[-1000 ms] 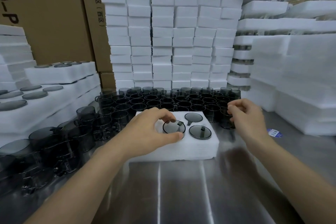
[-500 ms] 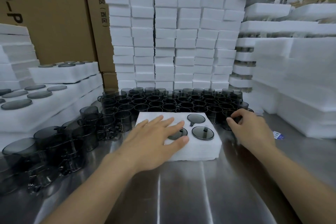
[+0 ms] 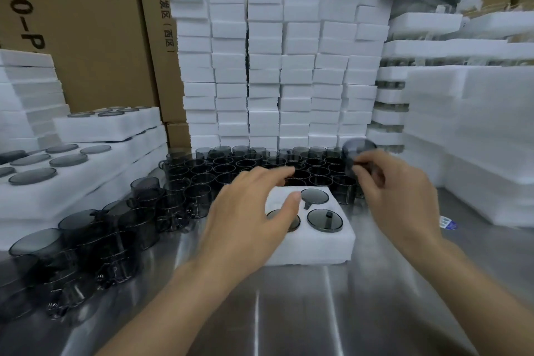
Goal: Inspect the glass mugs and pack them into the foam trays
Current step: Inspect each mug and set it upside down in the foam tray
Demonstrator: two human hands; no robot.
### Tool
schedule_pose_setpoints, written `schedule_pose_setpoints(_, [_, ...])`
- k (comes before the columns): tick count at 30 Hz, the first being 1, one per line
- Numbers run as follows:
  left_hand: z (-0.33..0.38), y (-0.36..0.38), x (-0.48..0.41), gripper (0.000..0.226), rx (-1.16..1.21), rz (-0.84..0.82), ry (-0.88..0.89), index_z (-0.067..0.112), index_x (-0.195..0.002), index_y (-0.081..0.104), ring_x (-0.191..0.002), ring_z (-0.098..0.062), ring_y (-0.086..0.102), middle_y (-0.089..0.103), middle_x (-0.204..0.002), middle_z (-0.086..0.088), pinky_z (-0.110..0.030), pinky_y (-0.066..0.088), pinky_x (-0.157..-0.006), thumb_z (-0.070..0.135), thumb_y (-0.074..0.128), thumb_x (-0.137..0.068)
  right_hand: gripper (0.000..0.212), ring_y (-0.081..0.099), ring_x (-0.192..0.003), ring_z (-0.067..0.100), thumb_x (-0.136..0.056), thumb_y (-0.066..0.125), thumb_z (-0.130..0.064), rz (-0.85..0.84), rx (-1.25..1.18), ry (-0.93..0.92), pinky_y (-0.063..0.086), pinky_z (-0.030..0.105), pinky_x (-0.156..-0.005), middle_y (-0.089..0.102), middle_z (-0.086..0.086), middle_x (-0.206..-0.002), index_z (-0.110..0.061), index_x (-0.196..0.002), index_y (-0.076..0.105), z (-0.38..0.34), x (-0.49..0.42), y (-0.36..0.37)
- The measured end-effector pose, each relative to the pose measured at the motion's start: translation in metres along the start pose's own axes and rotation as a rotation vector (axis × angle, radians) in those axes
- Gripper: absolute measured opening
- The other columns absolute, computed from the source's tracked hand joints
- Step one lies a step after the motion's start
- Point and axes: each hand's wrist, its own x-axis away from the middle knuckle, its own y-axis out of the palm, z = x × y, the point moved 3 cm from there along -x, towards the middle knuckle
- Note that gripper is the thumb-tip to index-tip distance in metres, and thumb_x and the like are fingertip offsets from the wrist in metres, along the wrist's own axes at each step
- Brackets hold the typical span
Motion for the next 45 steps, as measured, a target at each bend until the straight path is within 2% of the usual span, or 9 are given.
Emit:
schedule_pose_setpoints(5, [0.017, -0.001, 0.002, 0.066, 0.582, 0.026, -0.035, 0.058, -0.157, 0.039, -0.094, -0.011, 0.078, 0.076, -0.118, 0.024, -0.019, 0.057, -0.075, 0.031, 0.067, -0.104, 0.009, 0.055, -0.06, 0.026, -0.103, 0.071, -0.013, 0.271, -0.134, -0.35, 0.049, 0.041, -0.053, 0.064, 0.002, -0.074, -0.012, -0.104, 0.079, -0.052, 0.009, -0.027])
schedule_pose_setpoints(11, [0.034, -0.007, 0.004, 0.088, 0.967, -0.082, 0.016, 0.054, -0.163, 0.028, -0.106, -0.031, 0.079, 0.077, -0.13, -0.002, -0.048, 0.052, -0.082, 0.002, 0.057, -0.099, 0.02, 0.048, -0.051, 0.033, -0.093, 0.072, 0.008, 0.341, -0.045, -0.565, 0.044, 0.041, -0.046, 0.054, 0.009, -0.064, -0.008, -0.1, 0.083, -0.078, 0.021, -0.034])
schedule_pose_setpoints(16, [0.033, -0.011, 0.002, 0.083, 1.05, -0.073, 0.001, 0.052, -0.159, 0.039, -0.115, -0.034, 0.076, 0.078, -0.128, -0.01, -0.042, 0.053, -0.087, 0.005, 0.057, -0.093, 0.016, 0.053, -0.06, 0.022, -0.103, 0.071, -0.01, 0.328, -0.172, -0.546, 0.05, 0.04, -0.054, 0.058, 0.001, -0.072, -0.013, -0.116, 0.08, -0.082, 0.021, -0.035])
schedule_pose_setpoints(21, [0.028, -0.013, -0.002, 0.08, 1.101, -0.077, 0.026, 0.053, -0.155, 0.044, -0.115, -0.032, 0.076, 0.076, -0.131, -0.011, -0.026, 0.058, -0.08, 0.005, 0.056, -0.091, 0.046, 0.064, -0.077, 0.016, -0.096, 0.077, -0.041, 0.143, -0.458, -0.233, 0.054, 0.03, -0.068, 0.058, -0.011, -0.082, -0.039, -0.134, 0.053, -0.075, 0.019, -0.03])
schedule_pose_setpoints(25, [0.018, -0.003, -0.003, 0.073, 1.058, -0.082, -0.101, 0.054, -0.147, 0.053, -0.114, -0.027, 0.077, 0.08, -0.121, -0.009, -0.03, 0.061, -0.08, 0.012, 0.059, -0.088, 0.052, 0.061, -0.121, 0.002, -0.087, 0.068, -0.07, -0.291, -0.638, 0.037, 0.057, 0.038, -0.098, 0.058, -0.026, -0.129, -0.06, -0.135, 0.052, -0.064, 0.022, 0.003])
schedule_pose_setpoints(28, [0.013, 0.01, 0.0, 0.067, 1.019, -0.14, -0.185, 0.053, -0.14, 0.06, -0.112, -0.027, 0.078, 0.081, -0.116, -0.01, -0.043, 0.057, -0.089, 0.014, 0.06, -0.087, 0.061, 0.066, -0.126, 0.004, -0.094, 0.073, -0.057, -0.532, -0.816, 0.158, 0.056, 0.043, -0.106, 0.064, -0.016, -0.141, -0.041, -0.149, 0.054, -0.055, 0.032, 0.024])
schedule_pose_setpoints(34, [0.017, 0.009, -0.002, 0.051, 1.034, -0.115, -0.167, 0.049, -0.135, 0.057, -0.102, -0.033, 0.08, 0.081, -0.114, -0.009, -0.045, 0.058, -0.086, 0.021, 0.063, -0.093, 0.042, 0.073, -0.111, 0.014, -0.09, 0.082, -0.04, -0.287, -0.875, 0.087, 0.065, 0.045, -0.086, 0.074, -0.013, -0.12, -0.038, -0.129, 0.065, -0.058, 0.026, 0.013])
schedule_pose_setpoints(39, [0.03, -0.002, -0.001, 0.024, 0.975, 0.073, -0.058, 0.038, -0.128, 0.05, -0.081, -0.029, 0.081, 0.083, -0.097, -0.007, -0.03, 0.06, -0.07, 0.029, 0.06, -0.109, 0.047, 0.069, -0.119, 0.018, -0.091, 0.084, -0.036, -0.07, -0.778, -0.067, 0.058, 0.042, -0.096, 0.071, -0.011, -0.122, -0.033, -0.133, 0.062, -0.071, 0.028, -0.002])
schedule_pose_setpoints(45, [0.036, -0.011, 0.001, 0.021, 0.949, 0.167, -0.02, 0.037, -0.122, 0.047, -0.071, -0.028, 0.078, 0.081, -0.088, -0.009, -0.027, 0.057, -0.065, 0.021, 0.055, -0.111, 0.052, 0.064, -0.123, 0.015, -0.091, 0.086, -0.026, 0.058, -0.68, -0.211, 0.056, 0.036, -0.096, 0.065, -0.009, -0.123, -0.024, -0.139, 0.064, -0.08, 0.028, -0.017])
